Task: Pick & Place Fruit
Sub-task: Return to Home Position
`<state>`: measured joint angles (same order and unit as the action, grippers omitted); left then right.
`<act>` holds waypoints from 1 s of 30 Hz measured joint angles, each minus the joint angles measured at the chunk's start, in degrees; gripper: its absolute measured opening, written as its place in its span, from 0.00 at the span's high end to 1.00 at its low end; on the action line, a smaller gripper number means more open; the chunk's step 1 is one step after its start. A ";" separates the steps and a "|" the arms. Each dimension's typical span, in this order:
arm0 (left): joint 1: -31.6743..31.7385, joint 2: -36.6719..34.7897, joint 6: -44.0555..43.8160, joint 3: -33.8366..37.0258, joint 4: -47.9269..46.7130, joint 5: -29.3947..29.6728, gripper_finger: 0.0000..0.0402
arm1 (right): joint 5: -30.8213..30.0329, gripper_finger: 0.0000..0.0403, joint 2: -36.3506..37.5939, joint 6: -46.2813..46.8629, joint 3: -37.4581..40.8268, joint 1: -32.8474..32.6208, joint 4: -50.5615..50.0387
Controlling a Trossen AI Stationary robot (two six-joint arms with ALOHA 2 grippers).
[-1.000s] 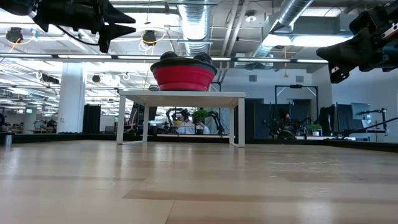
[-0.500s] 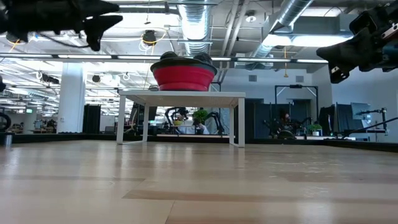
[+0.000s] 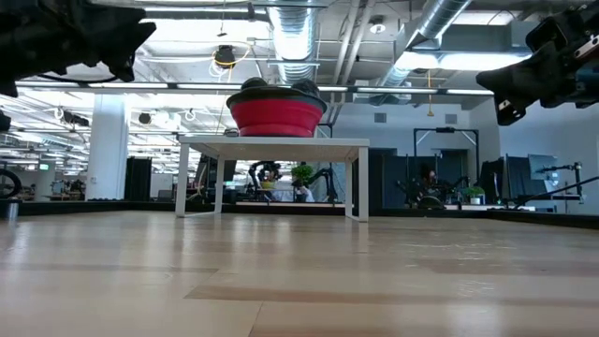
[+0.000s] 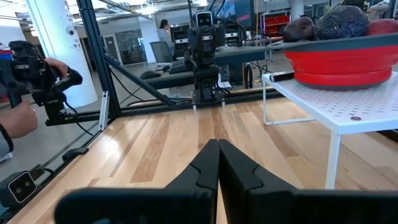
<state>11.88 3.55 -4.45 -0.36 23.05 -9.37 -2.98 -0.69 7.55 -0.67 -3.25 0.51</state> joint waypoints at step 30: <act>-4.44 -3.57 8.04 -0.04 -22.02 11.02 0.71 | 0.11 1.00 0.00 0.00 0.00 0.01 0.00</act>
<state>7.44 -0.01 3.59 -0.40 1.03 1.65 -2.87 -0.69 7.55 -0.67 -3.24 0.51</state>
